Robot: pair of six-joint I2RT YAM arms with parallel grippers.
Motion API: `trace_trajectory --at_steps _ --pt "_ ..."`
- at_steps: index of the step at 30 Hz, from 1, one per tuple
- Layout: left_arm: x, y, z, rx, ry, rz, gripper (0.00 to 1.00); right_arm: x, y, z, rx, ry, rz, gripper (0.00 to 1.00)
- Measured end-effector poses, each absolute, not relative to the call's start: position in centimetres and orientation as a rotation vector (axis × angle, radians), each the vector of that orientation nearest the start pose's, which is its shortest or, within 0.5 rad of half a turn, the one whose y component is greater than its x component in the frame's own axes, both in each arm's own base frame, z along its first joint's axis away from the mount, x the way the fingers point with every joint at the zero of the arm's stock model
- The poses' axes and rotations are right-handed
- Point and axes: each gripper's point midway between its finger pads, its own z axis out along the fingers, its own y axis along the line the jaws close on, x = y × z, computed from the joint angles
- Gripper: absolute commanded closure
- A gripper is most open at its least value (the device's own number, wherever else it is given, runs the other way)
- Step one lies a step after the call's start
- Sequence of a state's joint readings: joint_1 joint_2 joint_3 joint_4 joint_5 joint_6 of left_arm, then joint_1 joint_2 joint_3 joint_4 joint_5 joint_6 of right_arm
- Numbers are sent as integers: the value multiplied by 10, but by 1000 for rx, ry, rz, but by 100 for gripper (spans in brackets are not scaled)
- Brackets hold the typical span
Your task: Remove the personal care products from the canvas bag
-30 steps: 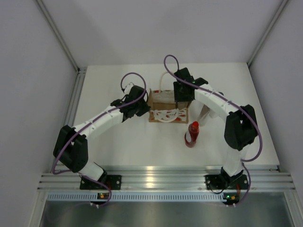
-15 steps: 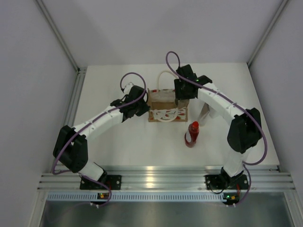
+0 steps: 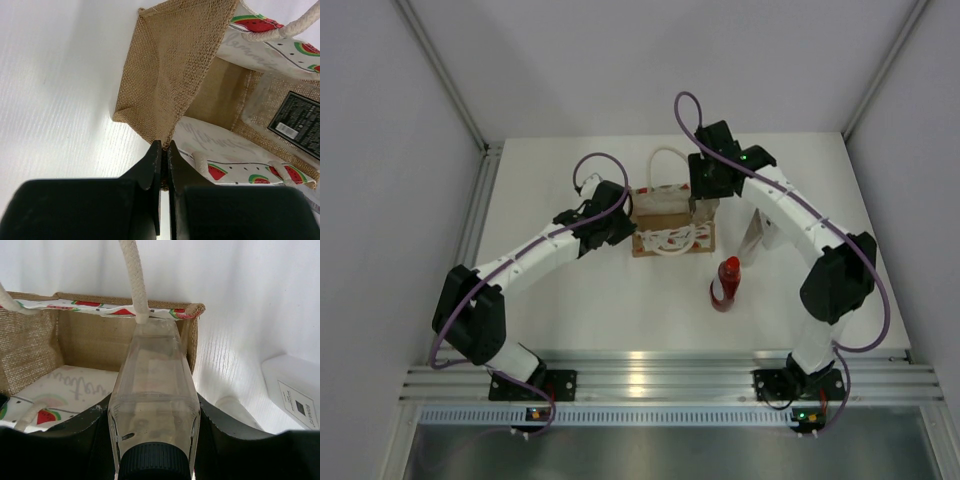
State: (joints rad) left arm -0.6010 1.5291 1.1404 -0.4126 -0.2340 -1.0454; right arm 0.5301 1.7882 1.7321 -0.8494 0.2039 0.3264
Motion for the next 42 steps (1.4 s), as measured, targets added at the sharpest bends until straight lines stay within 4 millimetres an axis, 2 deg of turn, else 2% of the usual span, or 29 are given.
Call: trace_trajectory --at_steps 6,19,27,32,37,42 --pt "350 -231 143 -644 2315 -514 100 394 207 222 -197 2436 135 100" --pt "351 -231 141 -650 2315 -504 100 371 205 243 -303 2489 163 100" --pt "352 -230 141 -655 2312 -502 100 368 203 265 -322 2465 172 100" --pt "352 -230 141 -660 2309 -500 100 370 197 286 -301 2429 183 100" --pt "353 -228 141 -673 2299 -490 100 376 178 312 -233 2375 188 100" --pt "354 -226 142 -682 2292 -483 100 373 143 330 -151 2349 167 100"
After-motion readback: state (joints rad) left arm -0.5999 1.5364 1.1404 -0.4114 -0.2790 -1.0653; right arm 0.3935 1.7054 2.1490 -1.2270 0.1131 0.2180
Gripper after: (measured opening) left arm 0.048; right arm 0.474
